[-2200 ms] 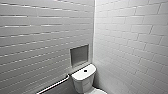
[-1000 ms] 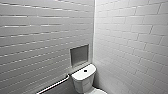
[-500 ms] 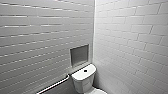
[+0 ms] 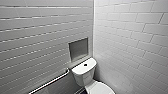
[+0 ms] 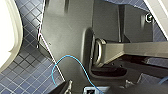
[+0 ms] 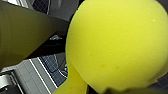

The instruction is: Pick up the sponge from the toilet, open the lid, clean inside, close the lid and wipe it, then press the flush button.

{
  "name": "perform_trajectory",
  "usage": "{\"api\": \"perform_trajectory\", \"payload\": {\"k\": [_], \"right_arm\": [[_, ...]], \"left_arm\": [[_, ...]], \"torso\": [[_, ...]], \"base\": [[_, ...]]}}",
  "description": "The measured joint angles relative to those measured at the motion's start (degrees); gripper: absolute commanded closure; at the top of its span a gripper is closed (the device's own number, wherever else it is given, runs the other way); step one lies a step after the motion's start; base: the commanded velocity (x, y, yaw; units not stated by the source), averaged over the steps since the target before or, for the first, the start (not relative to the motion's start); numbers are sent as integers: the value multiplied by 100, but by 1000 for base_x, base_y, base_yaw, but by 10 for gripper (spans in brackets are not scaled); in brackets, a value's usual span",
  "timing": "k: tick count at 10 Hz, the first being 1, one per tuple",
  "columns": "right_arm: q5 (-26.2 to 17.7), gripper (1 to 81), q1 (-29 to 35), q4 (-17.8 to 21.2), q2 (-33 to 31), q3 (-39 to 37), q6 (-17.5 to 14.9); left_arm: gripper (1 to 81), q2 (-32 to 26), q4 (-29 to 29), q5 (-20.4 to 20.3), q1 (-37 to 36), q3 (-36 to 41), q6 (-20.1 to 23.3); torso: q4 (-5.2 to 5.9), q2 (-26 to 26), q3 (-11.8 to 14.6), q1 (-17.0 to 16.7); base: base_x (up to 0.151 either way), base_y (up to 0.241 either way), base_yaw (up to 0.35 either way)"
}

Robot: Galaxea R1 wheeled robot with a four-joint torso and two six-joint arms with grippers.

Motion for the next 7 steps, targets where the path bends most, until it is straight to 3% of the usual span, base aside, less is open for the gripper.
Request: {"api": "perform_trajectory", "payload": {"k": [7], "right_arm": [[107, 811, 63, 9, 146, -452, 0]], "left_arm": [[10, 13, 0, -29, -91, 0, 0]], "torso": [[0, 2, -59, 0]], "base": [[0, 0, 0]]}}
